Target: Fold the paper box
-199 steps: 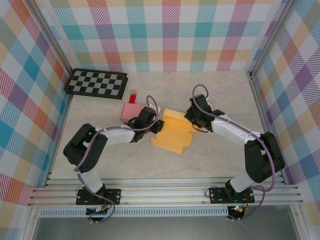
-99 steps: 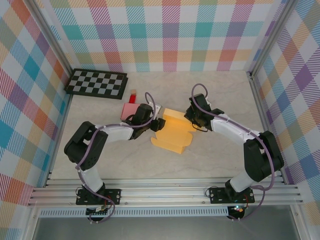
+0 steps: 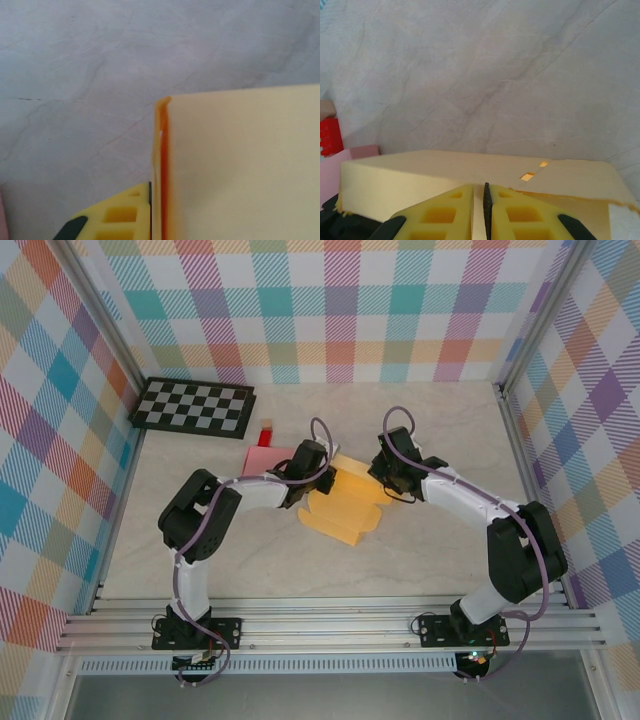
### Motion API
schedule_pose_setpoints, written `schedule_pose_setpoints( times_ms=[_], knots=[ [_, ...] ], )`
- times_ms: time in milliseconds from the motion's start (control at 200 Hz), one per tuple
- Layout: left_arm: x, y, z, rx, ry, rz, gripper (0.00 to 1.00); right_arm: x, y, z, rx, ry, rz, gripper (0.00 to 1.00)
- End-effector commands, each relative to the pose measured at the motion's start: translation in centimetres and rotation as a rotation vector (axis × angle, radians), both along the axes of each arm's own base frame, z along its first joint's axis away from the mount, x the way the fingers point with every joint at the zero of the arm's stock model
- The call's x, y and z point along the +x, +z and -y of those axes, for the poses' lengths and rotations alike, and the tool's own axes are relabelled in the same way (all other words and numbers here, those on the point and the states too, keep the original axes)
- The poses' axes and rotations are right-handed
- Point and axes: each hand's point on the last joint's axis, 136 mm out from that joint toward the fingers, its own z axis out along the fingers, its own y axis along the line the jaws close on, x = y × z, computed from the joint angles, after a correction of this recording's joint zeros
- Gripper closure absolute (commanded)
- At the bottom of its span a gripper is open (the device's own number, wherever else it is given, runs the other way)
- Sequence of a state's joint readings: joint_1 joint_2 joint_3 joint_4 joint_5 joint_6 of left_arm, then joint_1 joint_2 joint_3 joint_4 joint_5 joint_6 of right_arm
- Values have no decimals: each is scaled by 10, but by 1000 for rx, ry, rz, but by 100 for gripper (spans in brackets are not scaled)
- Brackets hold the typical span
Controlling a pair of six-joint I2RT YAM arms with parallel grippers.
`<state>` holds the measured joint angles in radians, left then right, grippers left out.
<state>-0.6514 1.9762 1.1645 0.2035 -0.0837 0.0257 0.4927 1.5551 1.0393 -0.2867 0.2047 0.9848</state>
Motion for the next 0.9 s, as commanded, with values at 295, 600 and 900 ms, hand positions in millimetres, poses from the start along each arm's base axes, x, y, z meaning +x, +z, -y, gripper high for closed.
schedule_pose_setpoints(
  times_ms=[295, 600, 900],
  knots=[
    [-13, -21, -18, 147, 168, 3, 100, -31, 13, 39, -231, 16, -139, 51],
    [-24, -15, -10, 133, 138, 8, 100, -14, 0, 20, -183, 76, -81, 47],
    [-32, -12, -3, 117, 108, 2, 100, 5, -14, 0, -67, 106, -63, 47]
  ],
)
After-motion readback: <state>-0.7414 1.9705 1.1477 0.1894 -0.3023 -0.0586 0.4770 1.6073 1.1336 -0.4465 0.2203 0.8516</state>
